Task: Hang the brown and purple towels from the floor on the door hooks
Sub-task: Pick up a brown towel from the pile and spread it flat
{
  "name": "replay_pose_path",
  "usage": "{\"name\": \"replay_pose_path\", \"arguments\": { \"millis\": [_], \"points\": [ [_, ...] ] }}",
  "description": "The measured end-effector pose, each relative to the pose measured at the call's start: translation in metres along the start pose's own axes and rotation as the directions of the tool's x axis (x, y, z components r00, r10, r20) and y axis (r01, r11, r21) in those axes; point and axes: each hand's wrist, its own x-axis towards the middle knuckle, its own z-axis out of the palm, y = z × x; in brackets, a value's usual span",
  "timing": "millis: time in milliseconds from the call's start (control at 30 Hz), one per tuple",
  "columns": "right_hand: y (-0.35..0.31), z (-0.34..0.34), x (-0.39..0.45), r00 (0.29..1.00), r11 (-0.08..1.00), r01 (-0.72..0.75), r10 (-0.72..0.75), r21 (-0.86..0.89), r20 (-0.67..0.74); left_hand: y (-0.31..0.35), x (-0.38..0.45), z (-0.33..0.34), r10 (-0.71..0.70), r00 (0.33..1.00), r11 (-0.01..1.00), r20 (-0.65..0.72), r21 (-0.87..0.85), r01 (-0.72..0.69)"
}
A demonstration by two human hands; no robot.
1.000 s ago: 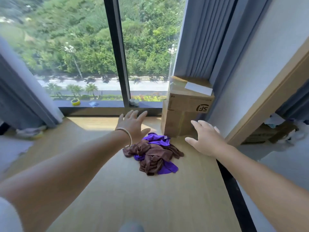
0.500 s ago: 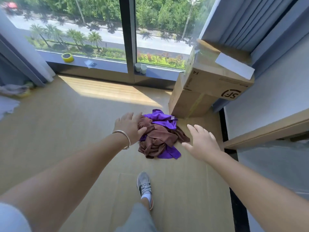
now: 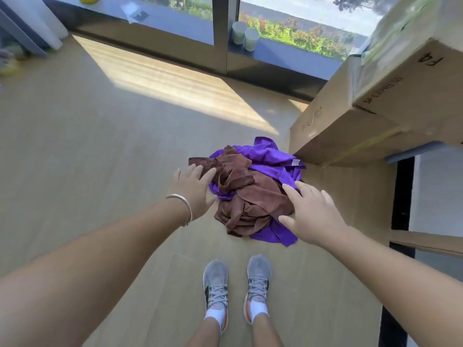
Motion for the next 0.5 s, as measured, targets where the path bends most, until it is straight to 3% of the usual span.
{"name": "replay_pose_path", "arguments": {
  "millis": [267, 500],
  "points": [
    [-0.014, 0.104, 0.168, 0.985, 0.982, 0.175, -0.175, -0.077, 0.008, -0.02, 0.128, 0.126, 0.052, 0.998, 0.989, 0.044, 0.133, -0.057],
    [-0.023, 0.192, 0.273, 0.975, 0.973, 0.215, -0.219, -0.082, -0.047, -0.028, 0.24, 0.201, 0.116, 0.993, 0.955, -0.028, 0.277, -0.104]
  ]
}}
